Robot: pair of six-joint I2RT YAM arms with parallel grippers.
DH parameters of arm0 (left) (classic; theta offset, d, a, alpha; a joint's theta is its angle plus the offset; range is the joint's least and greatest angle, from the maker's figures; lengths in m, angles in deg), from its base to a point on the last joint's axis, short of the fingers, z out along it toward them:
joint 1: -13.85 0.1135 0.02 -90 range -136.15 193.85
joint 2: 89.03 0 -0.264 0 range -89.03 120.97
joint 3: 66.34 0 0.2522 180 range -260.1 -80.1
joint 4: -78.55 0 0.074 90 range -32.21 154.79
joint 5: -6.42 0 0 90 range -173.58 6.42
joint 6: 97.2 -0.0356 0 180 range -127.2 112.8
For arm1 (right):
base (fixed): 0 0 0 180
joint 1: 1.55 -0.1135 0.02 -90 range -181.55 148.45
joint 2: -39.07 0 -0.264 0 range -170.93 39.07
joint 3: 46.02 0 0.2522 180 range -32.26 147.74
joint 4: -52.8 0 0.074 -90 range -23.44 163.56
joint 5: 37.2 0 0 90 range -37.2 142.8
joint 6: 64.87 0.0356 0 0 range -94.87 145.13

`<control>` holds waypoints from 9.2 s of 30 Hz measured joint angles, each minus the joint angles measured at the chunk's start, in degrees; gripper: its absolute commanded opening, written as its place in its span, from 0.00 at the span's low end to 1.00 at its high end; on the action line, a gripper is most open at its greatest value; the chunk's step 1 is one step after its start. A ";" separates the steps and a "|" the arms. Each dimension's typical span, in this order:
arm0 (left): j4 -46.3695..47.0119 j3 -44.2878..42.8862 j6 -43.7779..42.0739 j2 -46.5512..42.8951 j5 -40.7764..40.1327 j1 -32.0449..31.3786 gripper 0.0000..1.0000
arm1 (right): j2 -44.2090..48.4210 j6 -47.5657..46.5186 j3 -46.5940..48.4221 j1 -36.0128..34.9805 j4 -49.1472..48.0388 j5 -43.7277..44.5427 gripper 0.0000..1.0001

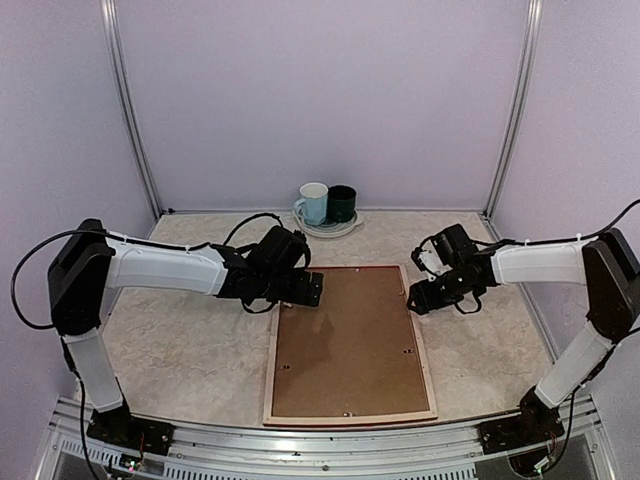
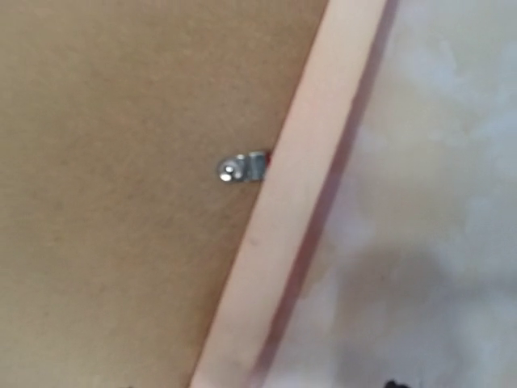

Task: Put the photo into the frame
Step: Press the fastener onto the backboard.

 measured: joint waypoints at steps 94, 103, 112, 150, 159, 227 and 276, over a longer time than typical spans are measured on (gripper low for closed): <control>-1.36 4.90 1.81 5.14 7.04 8.85 0.68 | 0.20 2.75 -8.81 0.00 -13.55 -3.43 0.46; -1.46 4.72 0.83 5.18 7.87 8.81 0.61 | -0.35 2.75 -8.79 0.00 -13.44 -3.58 0.46; -2.16 4.37 -0.35 5.18 8.76 8.81 0.54 | -0.35 2.75 -8.79 0.00 -13.42 -3.58 0.45; -4.35 4.52 -2.69 4.17 12.15 10.05 0.10 | -0.98 2.75 -8.68 0.39 -13.46 -4.48 0.44; -2.93 5.55 -1.57 3.63 11.04 9.70 0.27 | -0.98 2.75 -8.68 0.39 -13.46 -4.52 0.44; -2.71 3.93 -0.68 -8.07 2.91 -2.05 0.99 | -7.06 11.61 7.06 0.74 -4.92 3.63 0.59; 16.76 -5.42 6.49 17.05 -2.43 -4.87 0.99 | -15.87 35.87 12.20 -2.95 -3.80 11.76 0.09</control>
